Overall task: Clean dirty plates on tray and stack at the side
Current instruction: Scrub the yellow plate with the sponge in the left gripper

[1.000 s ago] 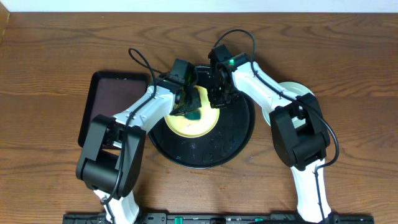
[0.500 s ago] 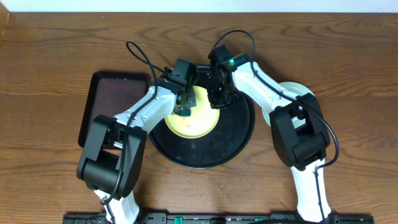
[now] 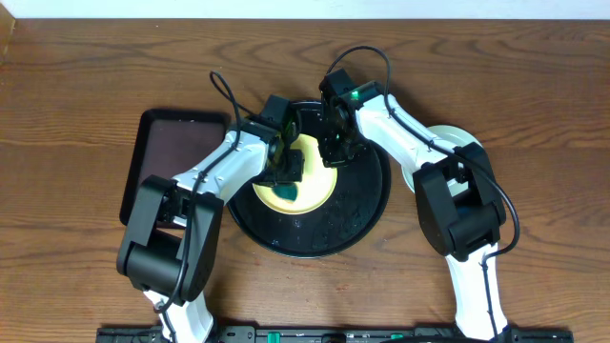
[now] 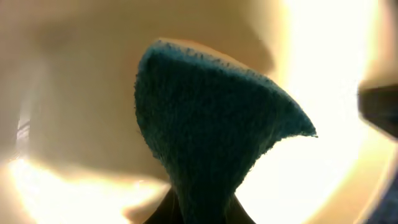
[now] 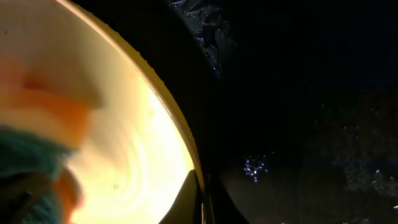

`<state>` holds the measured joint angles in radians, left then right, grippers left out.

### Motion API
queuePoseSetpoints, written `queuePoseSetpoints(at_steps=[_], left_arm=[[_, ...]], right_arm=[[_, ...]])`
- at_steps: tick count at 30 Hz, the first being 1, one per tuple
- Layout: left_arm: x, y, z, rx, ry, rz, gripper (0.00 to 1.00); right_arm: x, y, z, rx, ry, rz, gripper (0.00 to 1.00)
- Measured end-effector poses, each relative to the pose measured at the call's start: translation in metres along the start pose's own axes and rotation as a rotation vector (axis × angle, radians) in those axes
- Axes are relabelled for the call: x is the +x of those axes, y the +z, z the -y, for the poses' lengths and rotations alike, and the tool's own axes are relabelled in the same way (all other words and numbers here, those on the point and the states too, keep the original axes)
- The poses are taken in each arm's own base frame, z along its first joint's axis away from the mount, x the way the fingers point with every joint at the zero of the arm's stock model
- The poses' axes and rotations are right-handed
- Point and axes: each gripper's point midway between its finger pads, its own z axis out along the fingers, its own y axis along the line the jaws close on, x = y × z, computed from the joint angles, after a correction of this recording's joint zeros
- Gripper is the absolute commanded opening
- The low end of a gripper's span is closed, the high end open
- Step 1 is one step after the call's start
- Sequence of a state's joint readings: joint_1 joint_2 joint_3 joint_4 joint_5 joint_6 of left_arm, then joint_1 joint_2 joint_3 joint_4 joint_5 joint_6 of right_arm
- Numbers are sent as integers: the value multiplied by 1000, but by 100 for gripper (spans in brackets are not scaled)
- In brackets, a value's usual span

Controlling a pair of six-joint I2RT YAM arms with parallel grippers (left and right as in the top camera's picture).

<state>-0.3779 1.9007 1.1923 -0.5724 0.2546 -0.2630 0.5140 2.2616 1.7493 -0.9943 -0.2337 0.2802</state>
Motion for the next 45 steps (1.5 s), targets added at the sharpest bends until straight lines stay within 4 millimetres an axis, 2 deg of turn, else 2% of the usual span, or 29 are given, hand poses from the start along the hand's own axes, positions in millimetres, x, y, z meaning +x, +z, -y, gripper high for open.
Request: queuePoseSetpoints(at_steps=[4, 8, 13, 17, 20, 25, 28, 31, 37, 41, 45], left_arm=[[-16, 0, 12, 50, 37, 63, 8], [-30, -2, 10, 27, 54, 128, 8], [-49, -6, -13, -114, 46, 218, 7], [-55, -9, -32, -228, 35, 253, 8], [-45, -8, -42, -276, 15, 216, 8], [-11, -5, -45, -272, 5, 68, 7], [8, -3, -38, -218, 30, -25, 8], [25, -2, -21, -109, 95, -109, 7], [35, -1, 8, 74, 257, -154, 7], [34, 0, 15, 121, 341, -141, 7], [29, 3, 15, 119, 372, -119, 8]], right_arm=[[0, 0, 0, 0, 0, -1, 1], [1, 0, 0, 1, 1, -2, 1], [1, 0, 0, 1, 1, -3, 1], [1, 0, 0, 1, 1, -3, 1], [1, 0, 0, 0, 1, -4, 1], [1, 0, 0, -2, 0, -5, 1], [2, 0, 0, -2, -3, -7, 1], [2, 0, 0, -2, -6, -8, 1], [3, 0, 0, -1, -5, -11, 1], [3, 0, 0, -1, -5, -12, 1], [3, 0, 0, 0, -5, -12, 1]])
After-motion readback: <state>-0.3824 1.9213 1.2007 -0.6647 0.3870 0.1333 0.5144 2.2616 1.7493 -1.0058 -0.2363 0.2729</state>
